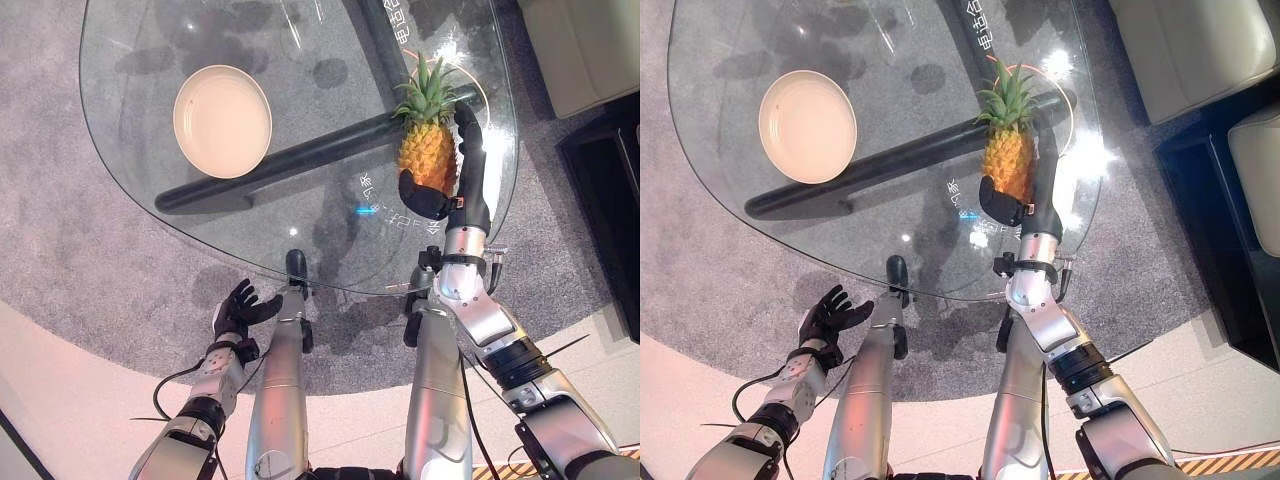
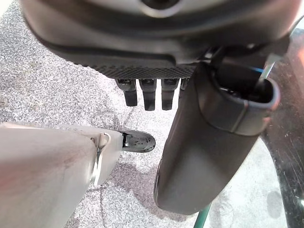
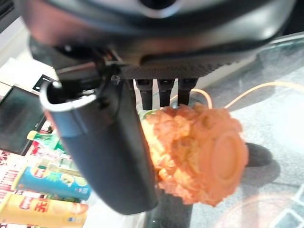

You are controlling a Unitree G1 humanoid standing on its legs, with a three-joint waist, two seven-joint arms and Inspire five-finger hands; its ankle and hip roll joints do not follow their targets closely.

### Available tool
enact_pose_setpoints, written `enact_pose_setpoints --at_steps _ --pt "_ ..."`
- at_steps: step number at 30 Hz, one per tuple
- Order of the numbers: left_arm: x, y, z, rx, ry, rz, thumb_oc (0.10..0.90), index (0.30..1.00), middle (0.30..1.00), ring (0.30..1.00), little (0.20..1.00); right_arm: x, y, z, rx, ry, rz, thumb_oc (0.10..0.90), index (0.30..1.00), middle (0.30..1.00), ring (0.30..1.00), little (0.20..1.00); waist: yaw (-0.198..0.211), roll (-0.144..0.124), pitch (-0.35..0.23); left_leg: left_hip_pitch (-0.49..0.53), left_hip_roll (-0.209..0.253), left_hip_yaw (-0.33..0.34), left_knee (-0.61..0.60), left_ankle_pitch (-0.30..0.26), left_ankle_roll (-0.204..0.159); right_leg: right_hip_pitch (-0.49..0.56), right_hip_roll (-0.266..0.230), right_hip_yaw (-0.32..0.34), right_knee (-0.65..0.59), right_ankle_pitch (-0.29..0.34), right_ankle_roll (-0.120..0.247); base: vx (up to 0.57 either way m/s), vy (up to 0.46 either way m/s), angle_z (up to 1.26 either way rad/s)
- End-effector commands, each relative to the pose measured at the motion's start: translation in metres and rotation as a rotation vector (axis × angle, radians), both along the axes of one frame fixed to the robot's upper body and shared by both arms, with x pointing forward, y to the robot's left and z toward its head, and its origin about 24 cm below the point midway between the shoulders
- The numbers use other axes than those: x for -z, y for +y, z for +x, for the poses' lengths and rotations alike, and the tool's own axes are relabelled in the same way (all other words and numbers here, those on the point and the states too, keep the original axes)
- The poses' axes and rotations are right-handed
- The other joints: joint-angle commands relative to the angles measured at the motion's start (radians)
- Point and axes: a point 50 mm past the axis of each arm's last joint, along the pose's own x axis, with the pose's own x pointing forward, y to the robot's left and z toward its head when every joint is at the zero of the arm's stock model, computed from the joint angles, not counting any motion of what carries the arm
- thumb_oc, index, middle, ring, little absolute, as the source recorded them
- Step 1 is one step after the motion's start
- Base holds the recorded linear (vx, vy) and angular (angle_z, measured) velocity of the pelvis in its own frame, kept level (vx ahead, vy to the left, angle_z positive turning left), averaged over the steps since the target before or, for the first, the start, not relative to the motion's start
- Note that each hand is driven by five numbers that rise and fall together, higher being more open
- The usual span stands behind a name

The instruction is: Pick up the fruit to the plate

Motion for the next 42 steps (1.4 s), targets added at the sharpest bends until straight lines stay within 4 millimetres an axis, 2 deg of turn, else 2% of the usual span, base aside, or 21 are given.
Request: enact_pose_setpoints --at_steps 1,9,28,29,30,31,42 --pt "0.016 0.009 -0.02 -0.053 0.047 0.011 0.8 0.9 0.9 0.9 0.9 -0.014 0.004 -0.009 -0.02 -0.088 0.032 0.8 0.9 0.9 0.9 0.9 -0.002 0.02 -0.015 -0.012 -0.024 0.006 0.107 -0.086 0.024 0.016 0.007 -0.045 -0.128 0.117 -0.011 0.0 0.0 0.0" --pt "0.015 0.008 -0.019 -0.046 0.046 0.013 0.8 0.9 0.9 0.9 0.9 -0.003 0.004 -0.005 -0.002 -0.014 0.051 0.8 0.9 0.9 0.9 0.9 0.001 0.02 -0.015 -0.013 -0.024 0.007 0.105 -0.084 0.026 0.013 0.009 -0.045 -0.124 0.116 -0.012 0.0 0.0 0.0" --pt "0.014 0.008 -0.018 -0.038 0.044 0.023 0.8 0.9 0.9 0.9 0.9 0.005 0.009 -0.001 -0.016 0.086 0.019 0.8 0.9 0.9 0.9 0.9 0.005 0.021 -0.015 -0.002 -0.024 0.008 0.093 -0.077 0.026 0.021 0.012 -0.049 -0.128 0.118 -0.013 0.0 0.0 0.0" --pt "0.014 0.008 -0.019 -0.038 0.045 0.023 0.8 0.9 0.9 0.9 0.9 0.004 0.009 0.0 -0.016 0.083 0.012 0.748 0.855 0.855 0.855 0.848 0.005 0.021 -0.015 -0.001 -0.024 0.008 0.093 -0.077 0.026 0.021 0.012 -0.049 -0.127 0.118 -0.013 0.0 0.0 0.0" --pt "0.014 0.008 -0.019 -0.038 0.045 0.022 0.8 0.9 0.9 0.9 0.9 0.004 0.009 0.0 -0.016 0.081 0.002 0.646 0.768 0.768 0.768 0.746 0.004 0.021 -0.015 0.0 -0.024 0.008 0.093 -0.077 0.026 0.021 0.012 -0.048 -0.128 0.118 -0.013 0.0 0.0 0.0" --pt "0.014 0.008 -0.019 -0.037 0.046 0.022 0.8 0.9 0.9 0.9 0.9 0.003 0.009 0.0 -0.015 0.076 -0.017 0.1 0.3 0.3 0.3 0.2 0.004 0.021 -0.015 0.001 -0.023 0.009 0.092 -0.077 0.026 0.022 0.013 -0.048 -0.129 0.119 -0.013 0.0 0.0 0.0" --pt "0.012 0.011 -0.018 -0.081 0.023 -0.024 0.8 0.9 0.9 0.9 0.9 -0.002 0.004 0.0 0.021 0.044 -0.076 0.1 0.3 0.3 0.3 0.2 0.005 0.019 -0.015 0.016 -0.024 0.009 0.078 -0.075 0.028 0.036 0.013 -0.047 -0.138 0.12 -0.009 0.0 0.0 0.0"
